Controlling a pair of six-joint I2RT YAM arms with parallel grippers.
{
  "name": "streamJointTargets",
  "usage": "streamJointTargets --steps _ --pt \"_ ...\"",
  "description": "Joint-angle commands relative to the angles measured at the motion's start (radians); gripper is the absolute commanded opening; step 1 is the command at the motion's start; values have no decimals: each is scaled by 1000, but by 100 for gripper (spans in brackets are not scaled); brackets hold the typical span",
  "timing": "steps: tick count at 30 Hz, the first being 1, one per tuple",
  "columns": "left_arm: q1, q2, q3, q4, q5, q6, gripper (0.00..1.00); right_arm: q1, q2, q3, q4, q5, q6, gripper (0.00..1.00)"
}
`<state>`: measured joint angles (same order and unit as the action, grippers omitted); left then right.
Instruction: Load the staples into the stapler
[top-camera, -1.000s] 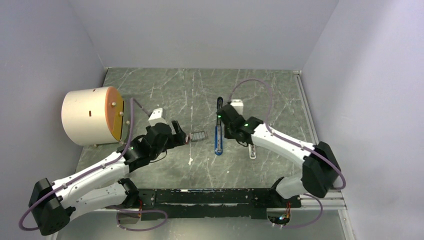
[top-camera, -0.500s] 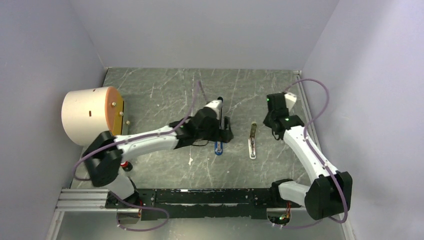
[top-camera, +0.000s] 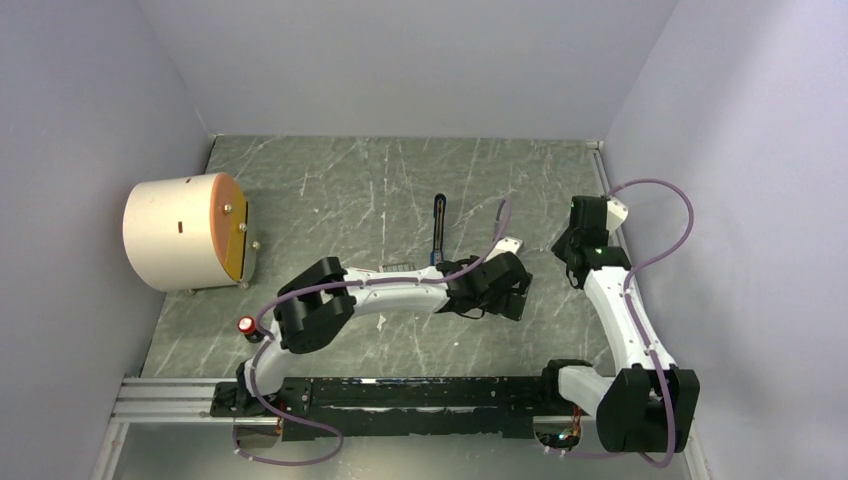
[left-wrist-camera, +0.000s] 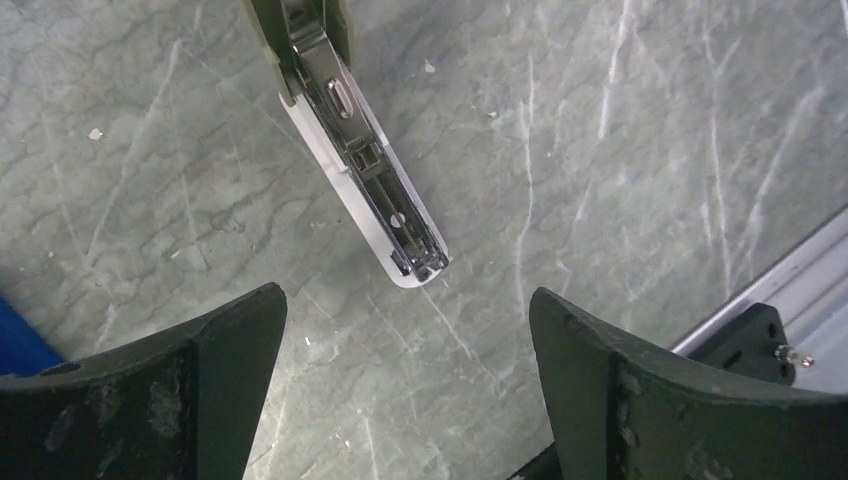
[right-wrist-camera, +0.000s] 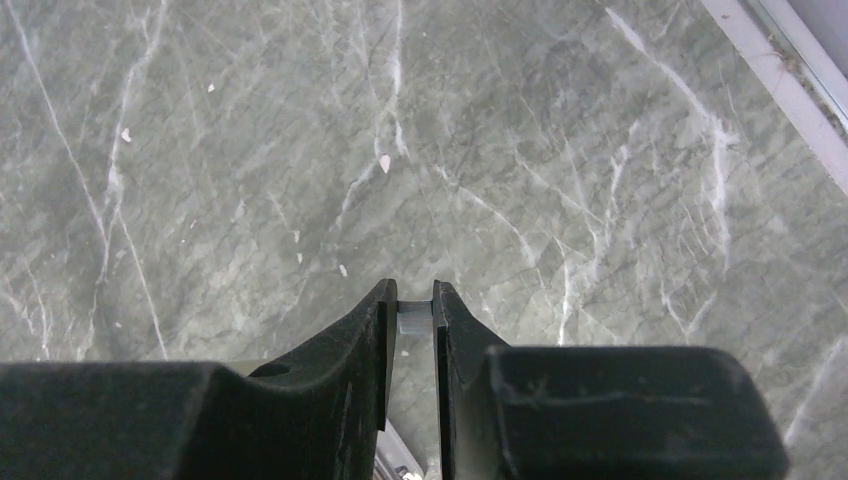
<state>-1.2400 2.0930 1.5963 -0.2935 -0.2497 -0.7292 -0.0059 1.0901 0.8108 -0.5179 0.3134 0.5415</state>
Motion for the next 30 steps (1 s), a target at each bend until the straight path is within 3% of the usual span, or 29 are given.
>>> streamJointTargets --steps 1,8,14,17,23,30 --pt "0 59 79 -45 -28 4 96 -31 -13 -23 43 -38 4 23" --pt "-10 176 212 -132 -52 27 92 -39 -41 -35 37 -27 0 23" --pt "-10 242 287 -207 -94 46 68 -39 -71 -36 31 -18 -8 23" --pt "-10 263 314 -253 -104 61 63 -40 -74 -39 33 -31 -8 23" --pt "-9 221 228 -256 -107 81 61 -39 -84 -52 41 -49 -7 23" --pt "-8 144 126 -213 -101 92 51 -40 -78 -66 51 -74 0 22"
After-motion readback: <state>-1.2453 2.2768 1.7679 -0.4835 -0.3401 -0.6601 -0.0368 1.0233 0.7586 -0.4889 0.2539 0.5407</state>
